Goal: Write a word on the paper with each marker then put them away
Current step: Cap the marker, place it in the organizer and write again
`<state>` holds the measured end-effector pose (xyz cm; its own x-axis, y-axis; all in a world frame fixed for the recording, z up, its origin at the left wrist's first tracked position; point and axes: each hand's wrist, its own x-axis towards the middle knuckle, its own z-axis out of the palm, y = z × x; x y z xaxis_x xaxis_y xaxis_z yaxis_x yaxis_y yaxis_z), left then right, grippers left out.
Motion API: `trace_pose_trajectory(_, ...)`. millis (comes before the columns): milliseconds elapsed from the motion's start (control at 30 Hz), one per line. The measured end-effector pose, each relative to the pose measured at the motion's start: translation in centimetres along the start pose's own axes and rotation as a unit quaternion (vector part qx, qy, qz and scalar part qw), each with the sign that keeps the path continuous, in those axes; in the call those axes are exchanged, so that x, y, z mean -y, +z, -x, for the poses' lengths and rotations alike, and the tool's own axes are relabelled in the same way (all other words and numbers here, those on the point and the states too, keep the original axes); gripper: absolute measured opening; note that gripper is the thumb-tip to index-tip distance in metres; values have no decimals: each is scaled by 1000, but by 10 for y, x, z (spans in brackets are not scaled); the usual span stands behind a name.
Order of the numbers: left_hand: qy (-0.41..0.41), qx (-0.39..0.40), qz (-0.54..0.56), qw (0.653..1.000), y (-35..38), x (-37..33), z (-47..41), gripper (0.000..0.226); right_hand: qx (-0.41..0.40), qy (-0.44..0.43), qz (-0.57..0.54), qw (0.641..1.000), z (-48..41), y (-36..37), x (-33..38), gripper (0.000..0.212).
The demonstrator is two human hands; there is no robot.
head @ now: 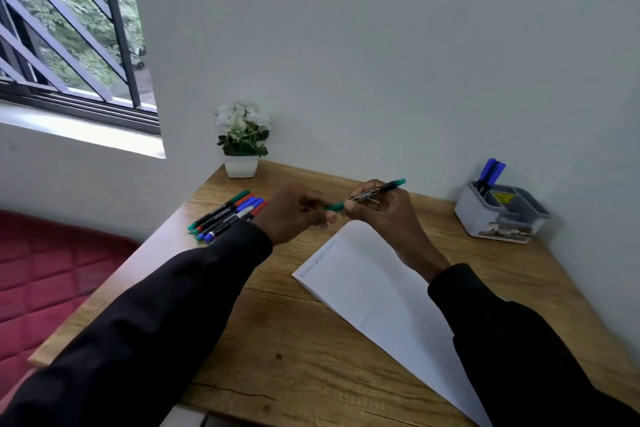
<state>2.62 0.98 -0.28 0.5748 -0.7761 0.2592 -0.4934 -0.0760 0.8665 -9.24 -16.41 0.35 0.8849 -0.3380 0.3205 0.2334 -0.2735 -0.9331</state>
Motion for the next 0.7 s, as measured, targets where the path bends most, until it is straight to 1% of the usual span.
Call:
trace_pose_trajectory(67,16,-9,-20,1000,4,-5,-5,15,16,8,-38,999,4,-6,3,17)
trace_pose_trajectory(167,38,-16,-39,998,9,-11,-8,15,29,51,-93,994,5,-12,6,23)
trace_pose_trajectory(267,45,-17,-40,998,7,-10,-10,15,29,63,-99,993,3,-11,3,26)
trace_pose_trajectory(367,50,1,-38,998,2,-9,-8,16,82,65,-97,990,-1,-13,0,27)
trace_pose_trajectory(500,39,5,-39,998,-5,-3,-9,15,173,103,-123,972,-6,-19,2,36)
trace_pose_trajectory(533,34,3,-37,999,-6,-2,-10,15,175,110,-128,970,-7,-19,0,37)
trace_pose_trajectory(600,34,-1,-59,998,-7,2,-14,14,146,124,-145,971,-9,-17,-5,39)
trace_pose_trajectory(700,30,-12,-156,987,-4,12,-18,11,79,117,-151,978,-11,-22,-14,44)
